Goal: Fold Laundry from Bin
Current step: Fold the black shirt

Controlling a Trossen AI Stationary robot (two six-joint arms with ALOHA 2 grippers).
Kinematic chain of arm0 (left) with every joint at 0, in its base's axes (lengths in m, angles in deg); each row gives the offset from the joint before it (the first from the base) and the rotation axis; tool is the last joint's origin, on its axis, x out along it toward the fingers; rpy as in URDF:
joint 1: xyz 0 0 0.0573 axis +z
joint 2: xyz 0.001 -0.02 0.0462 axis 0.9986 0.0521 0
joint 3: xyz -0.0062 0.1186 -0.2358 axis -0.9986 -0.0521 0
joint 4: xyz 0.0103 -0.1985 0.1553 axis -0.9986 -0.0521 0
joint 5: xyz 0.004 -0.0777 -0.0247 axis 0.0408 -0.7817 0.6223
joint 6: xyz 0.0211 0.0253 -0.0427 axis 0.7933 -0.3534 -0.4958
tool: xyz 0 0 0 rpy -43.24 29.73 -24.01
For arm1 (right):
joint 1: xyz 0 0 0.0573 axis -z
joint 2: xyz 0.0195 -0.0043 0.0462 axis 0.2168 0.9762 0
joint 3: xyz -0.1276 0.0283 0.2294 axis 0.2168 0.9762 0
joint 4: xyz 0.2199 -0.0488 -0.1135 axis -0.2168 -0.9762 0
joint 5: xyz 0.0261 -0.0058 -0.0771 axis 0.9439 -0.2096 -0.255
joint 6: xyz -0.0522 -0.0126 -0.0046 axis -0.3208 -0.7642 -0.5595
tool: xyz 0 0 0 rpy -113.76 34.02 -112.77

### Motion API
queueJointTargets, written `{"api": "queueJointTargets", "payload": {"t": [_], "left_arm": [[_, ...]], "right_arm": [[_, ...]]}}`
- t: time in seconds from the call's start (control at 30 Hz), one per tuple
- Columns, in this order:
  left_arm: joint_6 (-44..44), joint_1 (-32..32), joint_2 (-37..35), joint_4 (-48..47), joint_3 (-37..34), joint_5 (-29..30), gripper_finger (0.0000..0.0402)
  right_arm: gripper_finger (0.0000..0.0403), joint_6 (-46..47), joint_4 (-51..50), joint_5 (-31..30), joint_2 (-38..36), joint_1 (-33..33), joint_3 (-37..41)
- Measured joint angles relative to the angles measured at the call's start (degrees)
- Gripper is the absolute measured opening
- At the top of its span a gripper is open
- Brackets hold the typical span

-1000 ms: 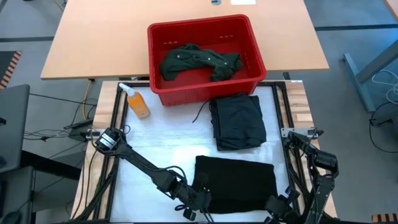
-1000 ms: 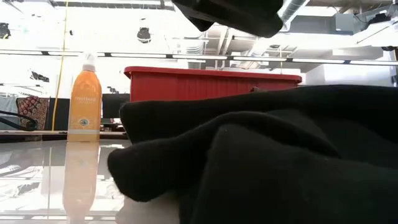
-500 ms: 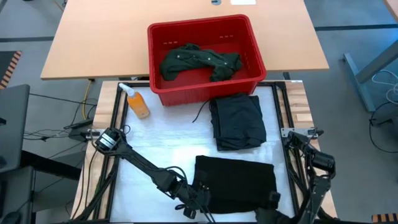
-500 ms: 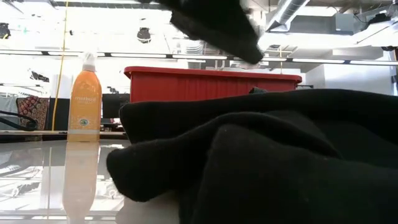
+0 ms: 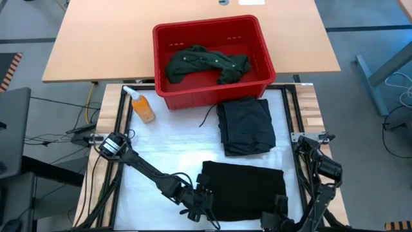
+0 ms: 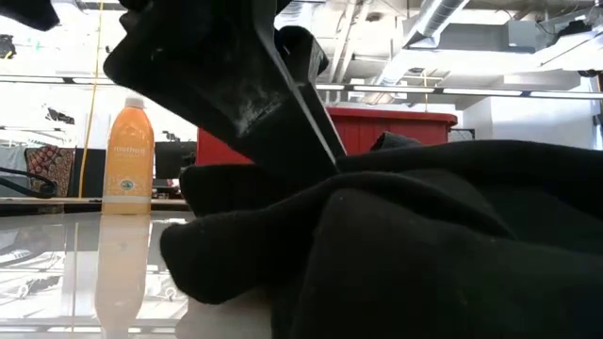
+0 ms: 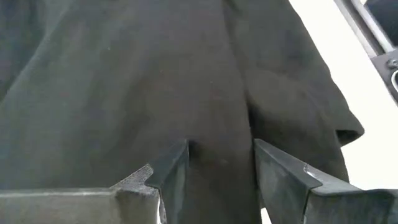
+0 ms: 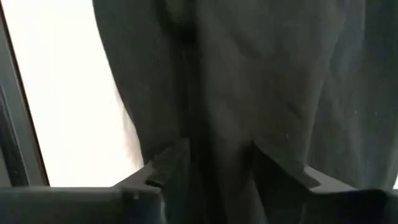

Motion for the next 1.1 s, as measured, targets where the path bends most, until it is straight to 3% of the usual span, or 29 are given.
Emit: {"api": "queueJointTargets", "payload": {"t": [0.17,0.27,0.47,0.77,1.1], "left_arm": [[-0.11,0.0,0.0,1.66,-1.26,1.0,0.0159],[-0.16,-0.07,0.0,1.69,-1.26,2.66,0.013],[-0.15,-0.07,0.0,1.49,-1.24,2.48,0.0013],[4.47,-0.8,0.0,-1.37,5.53,4.06,0.0],[2.47,-2.29,-0.02,-5.22,9.77,-7.63,0.0]], "right_arm": [[0.0096,1.32,-1.18,0.48,0.02,-0.16,0.0],[0.0023,1.03,-2.01,1.03,0.0,-0.09,0.0],[0.0031,1.03,-6.24,2.05,-1.18,0.07,-0.61],[0.0017,0.62,-11.17,4.27,-4.23,-2.59,-3.65],[0.0023,3.01,-2.53,4.39,-4.74,-7.13,-3.65]]}}
